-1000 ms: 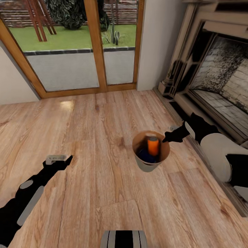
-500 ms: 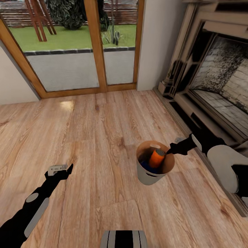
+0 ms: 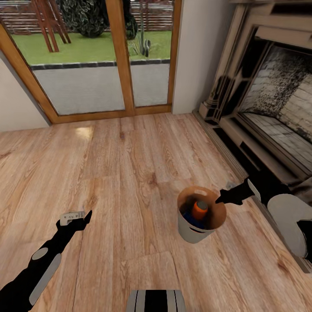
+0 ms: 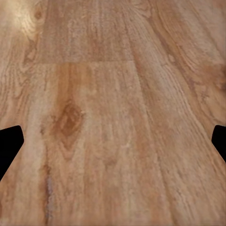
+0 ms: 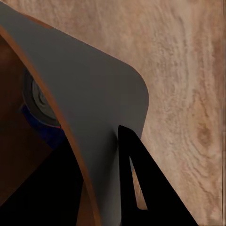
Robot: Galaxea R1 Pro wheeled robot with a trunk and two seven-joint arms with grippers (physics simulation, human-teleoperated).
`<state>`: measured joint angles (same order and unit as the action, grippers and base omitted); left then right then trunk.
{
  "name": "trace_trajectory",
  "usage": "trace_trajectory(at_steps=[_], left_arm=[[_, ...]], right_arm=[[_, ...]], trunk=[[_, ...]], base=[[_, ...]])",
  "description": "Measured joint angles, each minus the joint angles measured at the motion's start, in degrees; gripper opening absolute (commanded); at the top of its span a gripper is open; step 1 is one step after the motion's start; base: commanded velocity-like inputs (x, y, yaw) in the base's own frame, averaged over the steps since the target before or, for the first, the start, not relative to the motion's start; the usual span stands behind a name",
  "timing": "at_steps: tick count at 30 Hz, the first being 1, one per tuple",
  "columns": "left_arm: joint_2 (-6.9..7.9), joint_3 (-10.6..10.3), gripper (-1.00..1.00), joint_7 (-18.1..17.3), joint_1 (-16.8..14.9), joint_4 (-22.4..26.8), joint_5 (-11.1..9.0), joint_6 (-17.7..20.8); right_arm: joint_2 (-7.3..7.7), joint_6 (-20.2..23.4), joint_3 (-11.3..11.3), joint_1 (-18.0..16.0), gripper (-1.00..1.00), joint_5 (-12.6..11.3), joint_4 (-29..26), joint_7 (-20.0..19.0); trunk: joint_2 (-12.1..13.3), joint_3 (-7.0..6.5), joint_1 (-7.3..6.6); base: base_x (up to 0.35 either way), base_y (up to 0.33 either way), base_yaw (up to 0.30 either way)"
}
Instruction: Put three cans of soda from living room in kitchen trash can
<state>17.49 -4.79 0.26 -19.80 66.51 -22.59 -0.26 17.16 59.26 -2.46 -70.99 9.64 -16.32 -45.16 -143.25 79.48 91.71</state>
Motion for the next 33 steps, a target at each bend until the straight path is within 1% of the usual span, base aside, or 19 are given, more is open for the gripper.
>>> trace_trajectory(at_steps=[1, 3, 5, 6, 8, 10, 11, 15, 20, 23, 27, 32, 33], left_arm=[[-0.03, -0.02, 1.00, 0.00, 0.02, -0.01, 0.00, 0.00], [-0.08, -0.03, 1.00, 0.02, 0.02, -0.07, 0.00, 0.00], [-0.08, -0.03, 1.00, 0.01, 0.08, -0.12, 0.00, 0.00], [-0.08, -0.04, 1.00, 0.01, 0.09, -0.13, 0.05, 0.00], [-0.10, -0.04, 1.00, 0.00, 0.10, -0.14, 0.11, 0.00], [-0.14, -0.04, 1.00, 0.00, 0.10, -0.15, 0.14, 0.00], [-0.14, -0.04, 1.00, 0.00, 0.10, -0.16, 0.15, 0.03], [-0.14, -0.04, 1.00, 0.00, 0.11, -0.15, 0.19, 0.07], [-0.17, -0.04, 1.00, 0.00, 0.16, -0.16, 0.20, 0.08], [-0.17, -0.04, 1.00, -0.02, 0.18, -0.28, 0.21, 0.09], [-0.18, -0.04, 1.00, -0.08, 0.15, -0.60, 0.19, 0.12], [-0.18, -0.29, 1.00, -0.09, 0.18, -0.76, 0.18, 0.15], [-0.18, -0.34, 1.00, -0.09, 0.19, -0.81, 0.18, 0.15]], right_arm=[[0.01, -1.12, 0.14, 1.42, -1.00, 0.23, -1.12, 0.12], [-0.02, -2.03, -0.26, 3.99, -1.00, 1.08, -3.51, 0.10], [0.06, -2.97, -0.22, 5.22, -1.00, 1.89, -5.23, 0.32], [0.10, -3.03, -0.16, 5.58, -1.00, 1.69, -5.69, 0.29], [0.16, -2.54, 0.00, 5.90, -1.00, 0.42, -6.10, 0.16], [0.20, -2.37, 0.21, 6.13, -1.00, -0.36, -6.34, 0.14], [0.24, -2.34, 0.19, 6.27, -1.00, -0.34, -6.41, 0.13], [0.32, -3.01, -0.04, 6.44, -1.00, 1.26, -6.50, 0.20], [0.35, -2.51, 0.19, 6.48, -1.00, -0.04, -6.61, -0.24], [0.56, -2.67, 0.17, 6.49, -1.00, 0.33, -6.62, -0.29], [0.70, -2.89, 0.12, 6.51, -1.00, 0.83, -6.62, -0.45], [0.69, -2.66, 0.17, 6.52, -1.00, 0.19, -6.63, -0.59], [0.69, -2.68, 0.09, 6.53, -1.00, 0.37, -6.62, -0.57]], trunk=[[0.00, 0.00, 0.00], [0.00, 0.01, 0.00], [0.00, 0.00, 0.00], [0.00, 0.00, 0.00], [0.00, 0.00, 0.00], [0.00, -0.01, -0.01], [0.00, -0.01, -0.01], [0.00, 0.00, 0.00], [0.00, -0.01, -0.01], [0.00, -0.01, -0.01], [-0.05, 0.88, 0.11], [-0.12, 1.98, 0.23], [-0.12, 1.99, 0.23]], base=[[0.000, 0.000, 0.000], [0.000, 0.000, 0.000], [0.000, 0.000, 0.000], [0.000, 0.000, 0.000], [0.000, 0.000, 0.000], [0.000, 0.000, 0.000], [0.000, 0.000, 0.000], [0.000, 0.000, 0.000], [0.000, 0.000, 0.000], [0.000, 0.000, 0.000], [0.000, 0.000, 0.000], [0.000, 0.000, 0.000], [0.000, 0.000, 0.000]])
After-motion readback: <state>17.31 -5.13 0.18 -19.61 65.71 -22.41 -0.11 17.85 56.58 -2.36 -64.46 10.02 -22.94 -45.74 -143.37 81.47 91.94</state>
